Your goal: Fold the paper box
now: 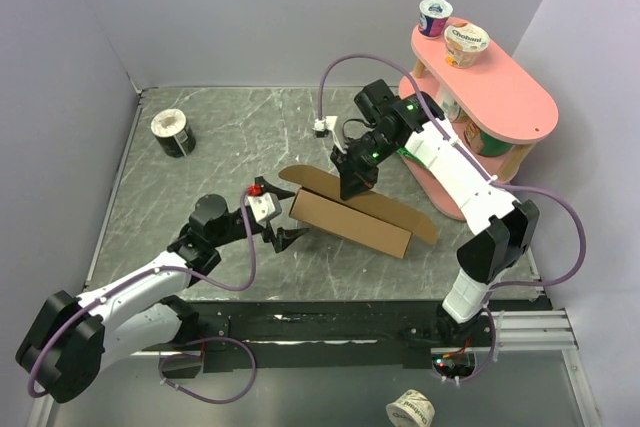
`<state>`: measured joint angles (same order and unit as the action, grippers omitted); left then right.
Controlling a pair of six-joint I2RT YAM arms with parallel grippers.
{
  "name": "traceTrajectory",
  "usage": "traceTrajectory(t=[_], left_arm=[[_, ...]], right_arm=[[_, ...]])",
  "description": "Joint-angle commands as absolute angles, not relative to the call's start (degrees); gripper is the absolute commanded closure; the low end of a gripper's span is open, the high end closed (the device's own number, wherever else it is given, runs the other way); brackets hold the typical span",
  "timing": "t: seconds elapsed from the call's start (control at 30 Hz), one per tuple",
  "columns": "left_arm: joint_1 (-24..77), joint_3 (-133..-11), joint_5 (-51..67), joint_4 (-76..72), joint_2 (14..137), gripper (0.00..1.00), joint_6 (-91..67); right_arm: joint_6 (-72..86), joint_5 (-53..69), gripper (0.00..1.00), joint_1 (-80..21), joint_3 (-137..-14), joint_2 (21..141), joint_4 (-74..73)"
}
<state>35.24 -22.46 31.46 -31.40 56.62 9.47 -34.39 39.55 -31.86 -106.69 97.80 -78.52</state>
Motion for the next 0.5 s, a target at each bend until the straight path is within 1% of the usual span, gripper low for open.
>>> traceTrajectory(t=[0.0, 0.13, 0.33, 0.47], left_arm=[[35.86, -23.2, 40.24, -32.87, 58.35, 0.04, 7.12], [35.86, -25.31, 41.04, -30.59, 61.08, 0.04, 7.73], [35.07, -24.17, 39.2, -34.01, 64.07, 0.04, 7.56], [32.7, -21.98, 39.9, -40.77, 66.79, 0.04, 4.58]], right_arm=[[-36.38, 43.41, 0.92, -32.08, -106.7, 97.46, -83.76], [-36.74, 43.33, 0.91, -31.99, -107.49, 100.98, -84.11], [-34.72, 40.52, 0.9, -32.17, -105.12, 101.78, -81.48], [-34.72, 40.26, 0.9, -32.34, -103.89, 100.99, -80.77]])
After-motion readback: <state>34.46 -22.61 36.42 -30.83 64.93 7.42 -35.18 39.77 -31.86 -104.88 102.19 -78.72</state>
